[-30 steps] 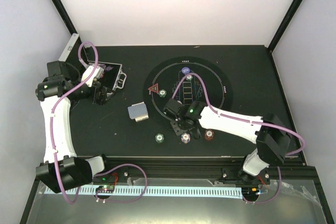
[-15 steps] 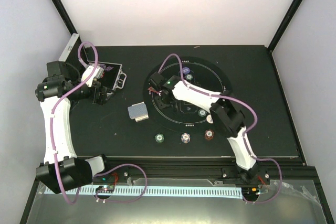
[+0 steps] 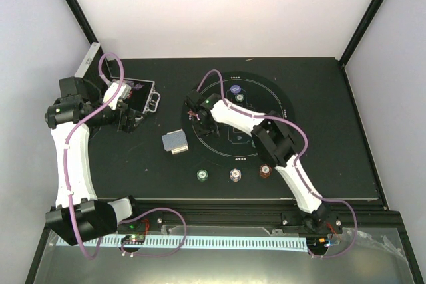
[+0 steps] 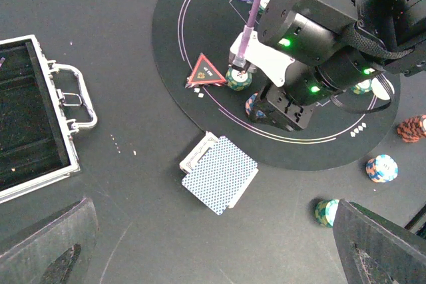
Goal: Distribute texas hold em gaming equipment
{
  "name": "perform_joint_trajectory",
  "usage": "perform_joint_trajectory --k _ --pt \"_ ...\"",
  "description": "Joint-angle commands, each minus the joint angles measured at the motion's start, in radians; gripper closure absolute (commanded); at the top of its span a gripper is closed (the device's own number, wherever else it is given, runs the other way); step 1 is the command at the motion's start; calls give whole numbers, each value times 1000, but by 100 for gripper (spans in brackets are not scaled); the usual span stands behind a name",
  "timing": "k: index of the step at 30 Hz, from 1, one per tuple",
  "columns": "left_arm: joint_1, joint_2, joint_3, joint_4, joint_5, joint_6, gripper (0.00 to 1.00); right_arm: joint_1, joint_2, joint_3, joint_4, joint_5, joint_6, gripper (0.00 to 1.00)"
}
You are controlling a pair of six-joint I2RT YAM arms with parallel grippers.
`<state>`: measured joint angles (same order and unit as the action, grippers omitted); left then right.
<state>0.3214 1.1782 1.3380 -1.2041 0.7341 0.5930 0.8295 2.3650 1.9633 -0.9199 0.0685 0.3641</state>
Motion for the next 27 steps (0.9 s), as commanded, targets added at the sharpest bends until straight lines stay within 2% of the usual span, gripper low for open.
perform_joint_trajectory --k 1,5,8,11,13,19,27 --pt "9 5 13 12 29 5 1 -8 38 50 6 -19 9 72" --pt "10 5 13 12 27 8 1 -10 55 59 -5 -19 12 68" --pt "10 5 13 10 26 10 1 -12 49 60 -14 -21 11 55" --pt "10 7 12 6 26 13 1 -12 17 54 -30 -21 5 38" --pt "9 8 11 3 26 14 1 -13 -21 33 -28 -20 1 32" --pt "9 7 8 -12 29 25 1 -8 -214 -116 3 -23 13 30" --pt "10 0 13 -16 40 27 1 65 -561 -556 86 12 78 26"
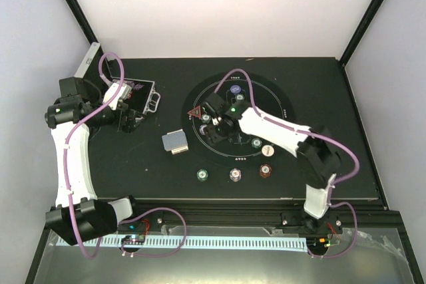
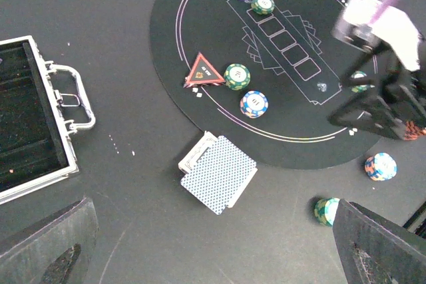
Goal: Distribute texas hold em gaming equipment
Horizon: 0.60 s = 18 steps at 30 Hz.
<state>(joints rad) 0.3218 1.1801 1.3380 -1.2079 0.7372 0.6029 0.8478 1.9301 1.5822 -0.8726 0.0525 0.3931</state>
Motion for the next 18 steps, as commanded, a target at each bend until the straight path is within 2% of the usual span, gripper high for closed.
perform_joint_trajectory --k 1,6,9,18 --pt "10 -2 14 -12 41 16 1 60 -165 -239 48 40 66 24" --pt "10 -5 12 -9 49 15 1 142 -318 -481 77 66 177 21" --pt "10 -8 12 -9 52 17 1 181 -370 -567 103 52 223 20" --pt "10 -22 9 -3 53 11 1 204 -352 -629 152 35 231 20"
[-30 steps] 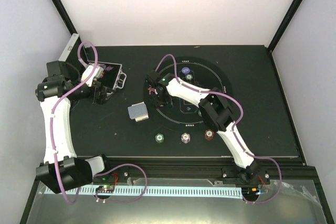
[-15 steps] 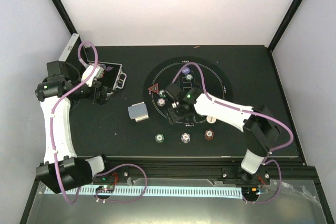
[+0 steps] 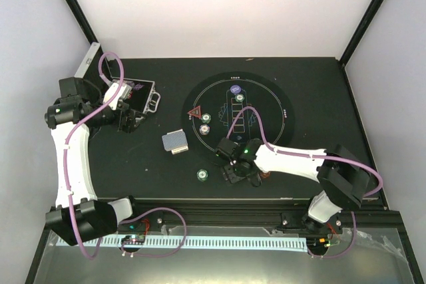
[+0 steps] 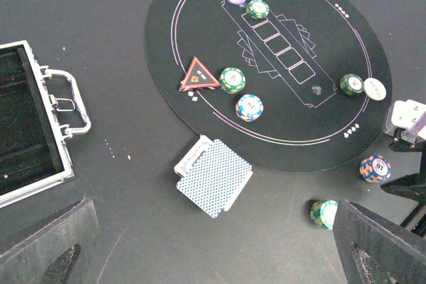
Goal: Distribute texas hold em gaming equipment
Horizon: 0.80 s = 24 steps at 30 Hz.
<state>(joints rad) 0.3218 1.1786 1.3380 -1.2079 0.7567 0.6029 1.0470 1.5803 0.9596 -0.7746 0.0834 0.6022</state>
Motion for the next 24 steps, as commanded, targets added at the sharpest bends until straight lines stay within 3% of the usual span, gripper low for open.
perform_joint_trajectory --k 1,24 --pt "10 -21 9 -2 34 11 1 5 7 -6 56 5 19 21" --pt "10 -13 8 4 18 12 1 2 75 -6 86 38 8 48"
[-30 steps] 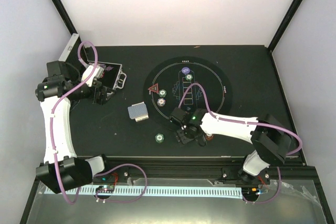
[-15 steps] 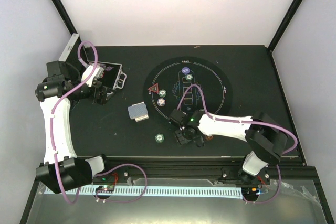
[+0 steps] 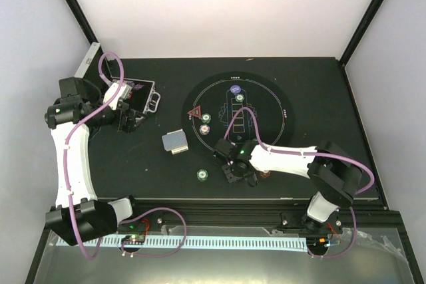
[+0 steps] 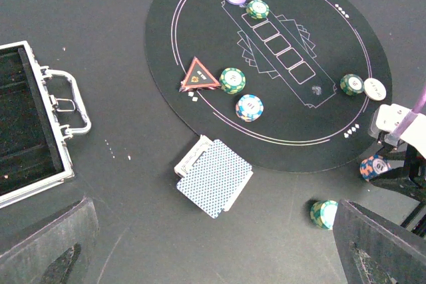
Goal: Distribute texas hold em gaming equipment
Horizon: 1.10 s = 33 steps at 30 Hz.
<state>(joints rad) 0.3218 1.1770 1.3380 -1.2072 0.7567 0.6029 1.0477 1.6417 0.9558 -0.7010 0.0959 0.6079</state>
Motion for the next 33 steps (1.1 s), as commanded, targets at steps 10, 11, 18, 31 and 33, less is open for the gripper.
perform_joint_trajectory --k 10,11,18,31,33 --pt "10 -13 16 -2 9 12 1 0 9 7 2 36 1 65" --pt "10 -13 16 -2 10 12 1 0 7 9 0 36 0 67" --pt "10 -15 18 -2 12 11 1 -1 -7 8 1 28 -5 75" --pt "10 -18 17 17 15 -8 1 -99 -109 178 -141 75 -91 83" --pt "10 -18 18 18 15 -9 1 -142 -102 221 -157 81 -124 83"
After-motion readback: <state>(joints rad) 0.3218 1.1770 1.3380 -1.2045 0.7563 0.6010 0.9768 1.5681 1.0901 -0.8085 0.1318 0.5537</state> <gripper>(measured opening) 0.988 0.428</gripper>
